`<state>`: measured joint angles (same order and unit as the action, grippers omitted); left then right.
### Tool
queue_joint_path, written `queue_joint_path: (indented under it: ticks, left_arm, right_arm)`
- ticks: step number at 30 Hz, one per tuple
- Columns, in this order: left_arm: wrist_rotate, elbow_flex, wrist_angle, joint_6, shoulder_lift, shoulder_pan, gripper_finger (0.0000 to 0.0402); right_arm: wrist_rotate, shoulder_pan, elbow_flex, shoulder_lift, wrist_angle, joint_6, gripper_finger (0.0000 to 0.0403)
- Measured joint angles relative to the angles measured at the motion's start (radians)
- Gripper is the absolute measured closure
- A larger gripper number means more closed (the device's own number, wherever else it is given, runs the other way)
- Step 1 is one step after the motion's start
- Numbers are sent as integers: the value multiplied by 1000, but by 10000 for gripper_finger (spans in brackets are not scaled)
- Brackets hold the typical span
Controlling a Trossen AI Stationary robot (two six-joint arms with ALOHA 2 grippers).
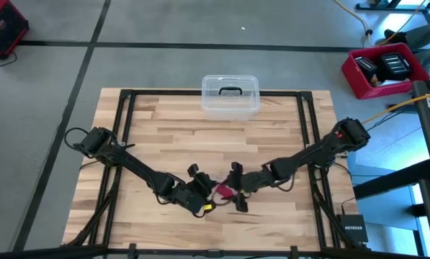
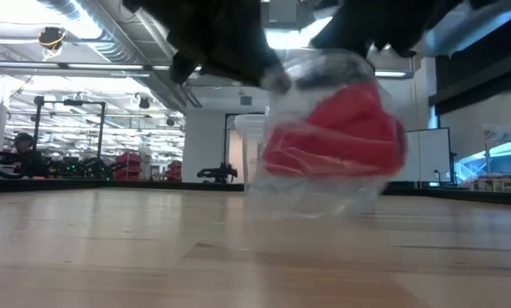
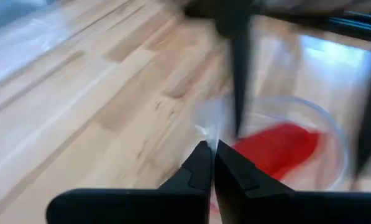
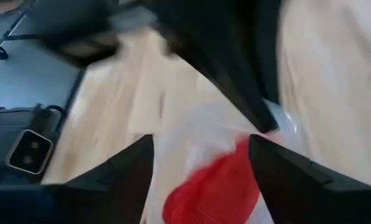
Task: Roll bandage
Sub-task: Put the red bandage into the transparent zip bag, then close the transparent zip bag
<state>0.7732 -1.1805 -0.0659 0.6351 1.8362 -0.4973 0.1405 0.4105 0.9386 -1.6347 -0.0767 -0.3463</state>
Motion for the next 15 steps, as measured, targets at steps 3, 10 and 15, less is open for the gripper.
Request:
queue_joint_path:
  ticks: [3,10,15]
  left_arm:
    - [15,0,-35,42,0,-1,400]
    - [15,0,-8,39,0,-3,400]
    - [47,1,42,42,1,1,400]
  right_arm:
    - [63,25,0,49,2,69,132]
    - [125,104,2,164,128,113,134]
    - [280,222,-12,162,257,51,134]
